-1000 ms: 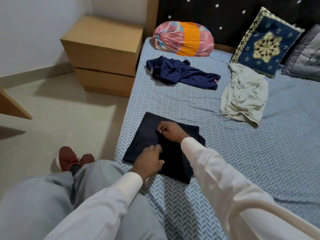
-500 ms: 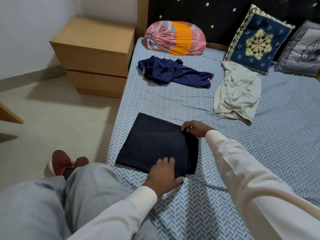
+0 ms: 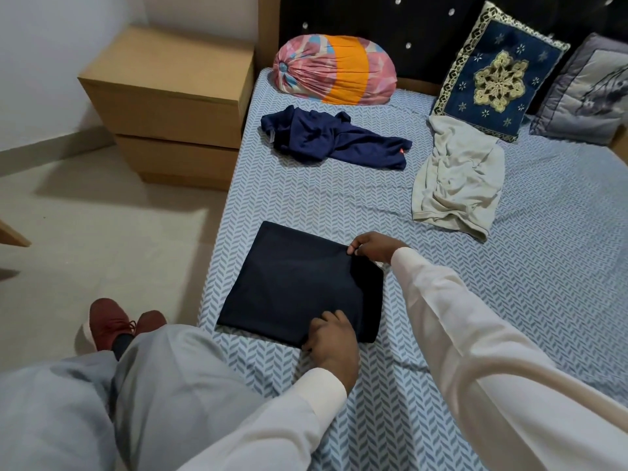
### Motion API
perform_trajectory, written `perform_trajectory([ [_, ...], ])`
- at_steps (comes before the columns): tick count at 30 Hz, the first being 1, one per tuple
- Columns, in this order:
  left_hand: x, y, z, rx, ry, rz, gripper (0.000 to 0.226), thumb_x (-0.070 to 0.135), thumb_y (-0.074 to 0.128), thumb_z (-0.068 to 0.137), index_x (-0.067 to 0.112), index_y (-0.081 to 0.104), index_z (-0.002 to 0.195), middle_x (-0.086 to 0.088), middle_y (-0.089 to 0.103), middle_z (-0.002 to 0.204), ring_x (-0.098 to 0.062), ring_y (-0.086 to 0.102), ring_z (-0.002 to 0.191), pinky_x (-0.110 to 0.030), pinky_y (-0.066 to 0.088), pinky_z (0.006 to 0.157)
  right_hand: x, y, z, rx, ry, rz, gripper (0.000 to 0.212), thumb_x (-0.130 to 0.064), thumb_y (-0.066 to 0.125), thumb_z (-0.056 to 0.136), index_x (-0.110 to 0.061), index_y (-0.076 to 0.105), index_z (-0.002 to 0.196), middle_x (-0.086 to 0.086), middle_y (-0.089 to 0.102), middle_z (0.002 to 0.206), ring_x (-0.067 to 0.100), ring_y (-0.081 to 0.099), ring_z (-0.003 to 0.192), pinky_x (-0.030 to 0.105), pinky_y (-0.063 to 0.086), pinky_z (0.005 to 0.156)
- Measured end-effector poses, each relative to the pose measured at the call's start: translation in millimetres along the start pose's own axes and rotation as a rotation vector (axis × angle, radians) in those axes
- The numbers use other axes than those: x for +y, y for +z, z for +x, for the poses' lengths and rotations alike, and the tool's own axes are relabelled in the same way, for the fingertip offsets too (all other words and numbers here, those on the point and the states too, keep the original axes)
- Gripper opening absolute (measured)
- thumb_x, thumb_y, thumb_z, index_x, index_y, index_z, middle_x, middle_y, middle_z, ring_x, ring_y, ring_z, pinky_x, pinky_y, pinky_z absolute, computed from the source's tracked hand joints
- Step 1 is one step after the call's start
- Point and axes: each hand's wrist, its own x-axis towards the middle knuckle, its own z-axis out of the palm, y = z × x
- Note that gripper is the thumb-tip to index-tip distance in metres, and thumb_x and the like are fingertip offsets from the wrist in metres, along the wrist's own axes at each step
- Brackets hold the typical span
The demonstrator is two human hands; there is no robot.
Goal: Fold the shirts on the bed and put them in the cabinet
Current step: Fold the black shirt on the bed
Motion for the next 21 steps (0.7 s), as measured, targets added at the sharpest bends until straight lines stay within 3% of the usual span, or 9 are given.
perform_trajectory([
  [3,-6.2,2.0,2.6,0.085,0.070,0.029,0.023,0.001,0.042,0.094,-0.002,0.053,0.114,-0.016,0.047,0.104,-0.034,0.055,0.095,-0.040,0.053,0.076,-7.6,4.2,0.2,0.069,0.008,-0.079,0.019,-0.016,0.059,0.090,-0.018,0.077,0.097,0.003,0.071,0.103,0.021,0.064,0.101,0.035,0.050,0.096],
  [5,-14.0,0.3,-4.2,0.126,0.055,-0.074,0.019,0.002,0.047,0.094,0.002,0.053,0.112,-0.016,0.055,0.108,-0.033,0.061,0.094,-0.037,0.054,0.073,-12.3,6.7,-3.1,0.123,-0.018,-0.162,0.021,-0.020,0.064,0.090,-0.005,0.075,0.100,0.011,0.071,0.105,0.027,0.066,0.102,0.038,0.053,0.094],
  [7,-26.8,-3.5,-13.1,0.169,0.050,-0.186,0.016,0.009,0.065,0.085,0.010,0.058,0.100,-0.012,0.063,0.096,-0.027,0.068,0.077,-0.033,0.053,0.058,-12.9,6.5,-6.7,0.187,-0.023,-0.186,0.024,-0.020,0.067,0.086,0.000,0.075,0.097,0.015,0.072,0.099,0.029,0.067,0.096,0.038,0.055,0.088],
  [10,-48.4,2.5,-21.7,0.231,0.111,-0.204,0.032,0.021,0.084,0.061,0.018,0.059,0.081,-0.003,0.061,0.072,-0.021,0.062,0.049,-0.027,0.043,0.040,-5.3,-3.0,-19.3,0.261,-0.009,0.048,0.022,-0.022,0.075,0.072,-0.001,0.075,0.078,0.016,0.073,0.081,0.027,0.070,0.079,0.039,0.056,0.080],
  [12,-67.4,-5.6,-34.7,0.334,0.128,-0.213,0.033,0.030,0.080,0.066,0.020,0.059,0.089,-0.001,0.061,0.079,-0.023,0.065,0.060,-0.028,0.040,0.046,1.1,-13.8,-37.0,0.232,-0.006,0.271,0.017,-0.019,0.075,0.069,-0.003,0.073,0.074,0.011,0.071,0.076,0.025,0.067,0.078,0.037,0.053,0.079],
  [14,-88.9,-14.3,-46.4,0.485,0.088,-0.251,0.031,0.037,0.065,0.081,0.022,0.054,0.106,0.000,0.060,0.098,-0.026,0.067,0.085,-0.032,0.039,0.060,4.6,-21.1,-64.0,0.079,0.030,0.375,0.010,-0.010,0.069,0.080,-0.007,0.074,0.087,0.008,0.068,0.086,0.019,0.062,0.082,0.031,0.050,0.081],
  [17,-121.6,-28.4,-68.3,0.633,0.052,-0.385,0.030,0.043,0.063,0.076,0.027,0.056,0.099,0.004,0.063,0.094,-0.025,0.067,0.086,-0.034,0.049,0.065,17.6,-20.3,-106.4,-0.030,-0.018,0.580,0.023,0.007,0.052,0.089,0.000,0.071,0.100,0.008,0.065,0.097,0.014,0.062,0.087,0.025,0.049,0.082],
  [19,-139.9,-35.7,-81.5,0.697,0.052,-0.456,0.028,0.043,0.065,0.072,0.030,0.060,0.097,0.008,0.067,0.090,-0.020,0.067,0.085,-0.032,0.050,0.066,24.1,-12.9,-135.3,0.000,-0.106,0.703,0.034,0.021,0.046,0.085,0.010,0.066,0.109,0.005,0.063,0.109,0.011,0.059,0.109,0.019,0.051,0.081],
  [21,-155.4,-44.0,-96.9,0.726,0.066,-0.533,0.028,0.041,0.067,0.070,0.034,0.065,0.097,0.014,0.070,0.091,-0.015,0.067,0.085,-0.029,0.047,0.067,23.1,-2.0,-170.8,0.095,-0.195,0.692,0.037,0.024,0.054,0.081,0.010,0.068,0.112,0.000,0.059,0.123,0.009,0.042,0.135,0.018,0.053,0.081],
])
